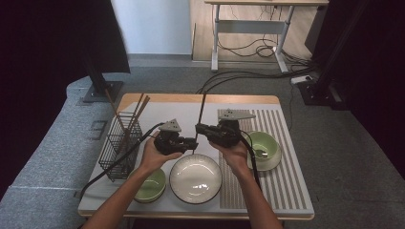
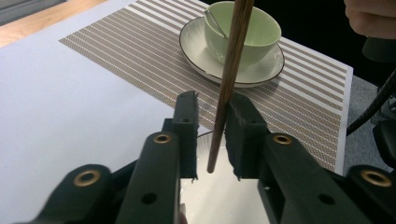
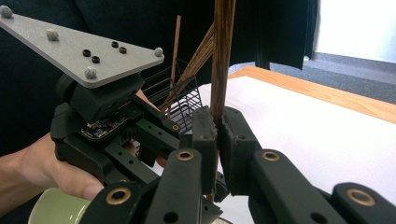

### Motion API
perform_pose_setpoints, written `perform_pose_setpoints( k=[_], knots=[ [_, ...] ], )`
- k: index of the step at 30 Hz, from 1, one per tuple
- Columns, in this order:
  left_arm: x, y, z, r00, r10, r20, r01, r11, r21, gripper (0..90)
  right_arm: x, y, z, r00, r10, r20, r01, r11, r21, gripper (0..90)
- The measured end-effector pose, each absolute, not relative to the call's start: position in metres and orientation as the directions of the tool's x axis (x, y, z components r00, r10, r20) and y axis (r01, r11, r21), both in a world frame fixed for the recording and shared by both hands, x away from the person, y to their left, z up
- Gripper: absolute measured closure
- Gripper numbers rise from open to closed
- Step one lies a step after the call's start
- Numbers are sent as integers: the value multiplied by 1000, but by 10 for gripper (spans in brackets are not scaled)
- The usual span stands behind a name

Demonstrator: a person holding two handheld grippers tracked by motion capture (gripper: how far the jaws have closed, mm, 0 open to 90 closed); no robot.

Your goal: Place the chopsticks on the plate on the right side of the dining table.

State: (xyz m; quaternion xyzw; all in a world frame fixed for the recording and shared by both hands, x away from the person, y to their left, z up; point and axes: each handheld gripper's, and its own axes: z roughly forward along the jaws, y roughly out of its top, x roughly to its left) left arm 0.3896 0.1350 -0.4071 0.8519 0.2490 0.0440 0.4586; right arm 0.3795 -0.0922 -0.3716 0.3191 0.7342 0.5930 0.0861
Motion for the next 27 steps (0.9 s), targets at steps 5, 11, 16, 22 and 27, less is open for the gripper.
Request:
perform_pose_setpoints(
  k=[5, 11, 16, 22, 27],
  knots=[
    [389, 135, -406, 873, 460, -160, 386, -454, 803, 801, 380, -93, -372, -781, 567, 262, 371, 84, 925, 852],
    [388, 135, -407, 875, 457, -160, 386, -458, 801, 843, 381, -94, -374, -778, 565, 275, 378, 71, 923, 851],
    [385, 135, -405, 882, 452, -133, 369, -488, 791, 863, 383, -96, -378, -778, 554, 296, 391, 57, 919, 841],
    [383, 139, -403, 875, 472, -112, 377, -516, 769, 866, 383, -95, -380, -775, 565, 282, 387, 72, 919, 803],
    [384, 145, -402, 865, 490, -112, 395, -524, 754, 867, 379, -97, -380, -762, 606, 228, 357, 99, 929, 704]
  ],
)
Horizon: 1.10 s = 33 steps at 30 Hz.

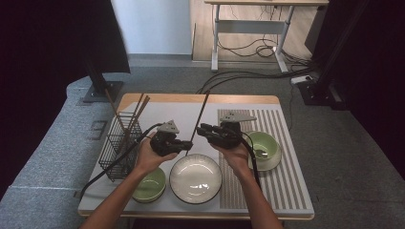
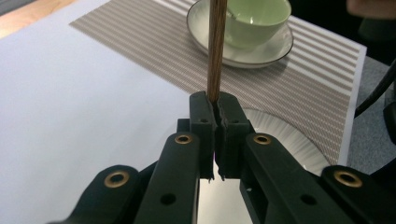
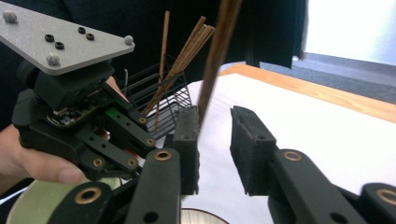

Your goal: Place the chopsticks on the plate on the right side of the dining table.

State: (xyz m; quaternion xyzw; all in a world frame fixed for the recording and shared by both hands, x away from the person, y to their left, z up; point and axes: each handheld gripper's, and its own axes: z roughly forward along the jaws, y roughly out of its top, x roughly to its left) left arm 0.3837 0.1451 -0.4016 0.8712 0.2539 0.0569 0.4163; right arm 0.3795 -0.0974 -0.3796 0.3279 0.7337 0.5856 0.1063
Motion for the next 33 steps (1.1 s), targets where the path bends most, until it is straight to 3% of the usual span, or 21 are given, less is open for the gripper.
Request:
perform_pose_setpoints(
  k=[11, 33],
  knots=[
    [385, 143, -409, 855, 511, -92, 418, -572, 706, 866, 369, -104, -358, -756, 635, 157, 291, 112, 950, 672],
    [383, 139, -414, 857, 512, -60, 430, -645, 632, 866, 381, -90, -349, -741, 658, 135, 290, 133, 948, 661]
  ],
)
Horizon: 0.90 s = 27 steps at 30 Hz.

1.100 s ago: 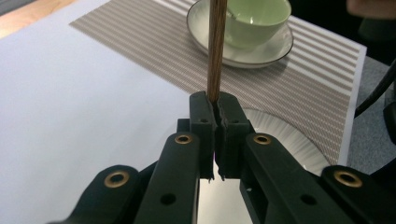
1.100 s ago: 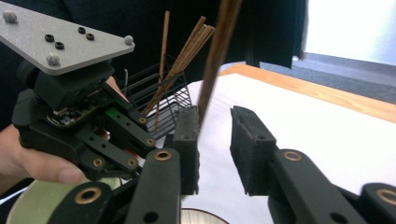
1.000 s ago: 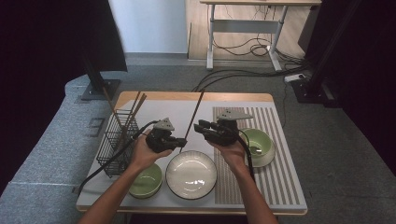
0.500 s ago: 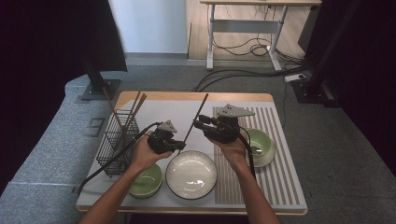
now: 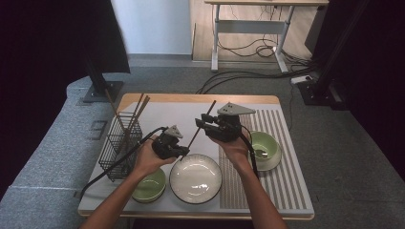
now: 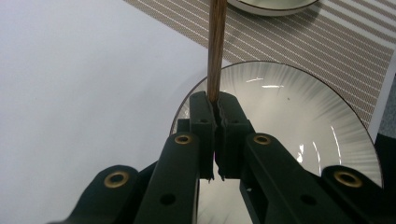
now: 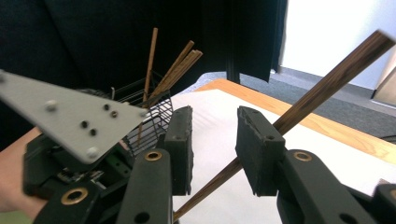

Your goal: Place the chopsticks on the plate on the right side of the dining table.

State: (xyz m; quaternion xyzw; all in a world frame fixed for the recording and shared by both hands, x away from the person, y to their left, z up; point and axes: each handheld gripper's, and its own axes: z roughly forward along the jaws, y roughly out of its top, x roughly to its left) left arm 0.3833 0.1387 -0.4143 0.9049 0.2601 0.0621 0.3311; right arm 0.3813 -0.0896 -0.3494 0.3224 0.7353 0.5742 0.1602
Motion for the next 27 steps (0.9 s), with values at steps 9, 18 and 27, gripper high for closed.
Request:
perform_pose_setpoints(
  k=[9, 18, 27],
  knots=[
    [380, 142, -409, 860, 508, -46, 425, -663, 617, 867, 385, -95, -352, -720, 684, 119, 305, 158, 939, 652],
    [378, 145, -405, 870, 490, -53, 419, -679, 603, 867, 389, -103, -357, -707, 698, 117, 328, 177, 928, 635],
    [378, 144, -406, 878, 474, -66, 414, -683, 602, 867, 394, -110, -359, -697, 710, 99, 339, 204, 919, 623]
  ],
)
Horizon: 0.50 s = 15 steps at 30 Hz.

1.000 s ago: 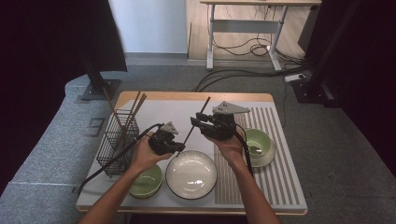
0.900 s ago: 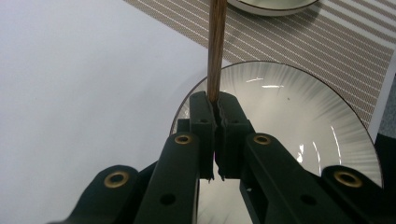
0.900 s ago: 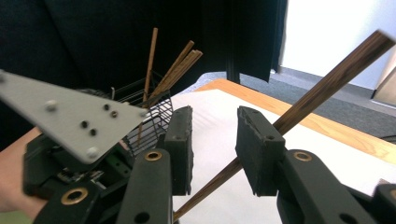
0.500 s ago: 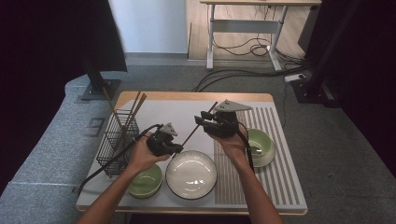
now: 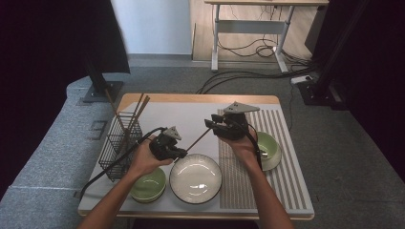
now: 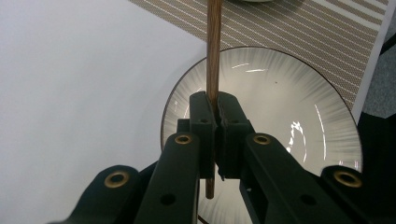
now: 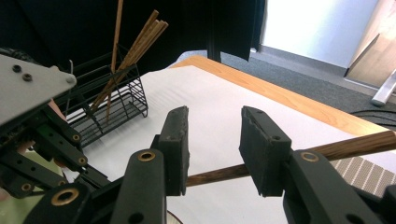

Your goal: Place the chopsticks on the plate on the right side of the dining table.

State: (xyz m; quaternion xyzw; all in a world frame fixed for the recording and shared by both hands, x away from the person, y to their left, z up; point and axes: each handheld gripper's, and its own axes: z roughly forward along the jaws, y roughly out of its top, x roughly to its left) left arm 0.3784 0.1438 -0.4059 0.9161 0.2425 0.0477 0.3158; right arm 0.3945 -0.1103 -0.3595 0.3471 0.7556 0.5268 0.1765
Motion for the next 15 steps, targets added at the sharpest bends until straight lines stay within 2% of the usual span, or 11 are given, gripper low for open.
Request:
perform_pose_setpoints(
  k=[15],
  knots=[
    [376, 147, -402, 886, 455, -92, 407, -666, 626, 868, 394, -118, -365, -700, 711, 67, 350, 260, 900, 584]
  ],
)
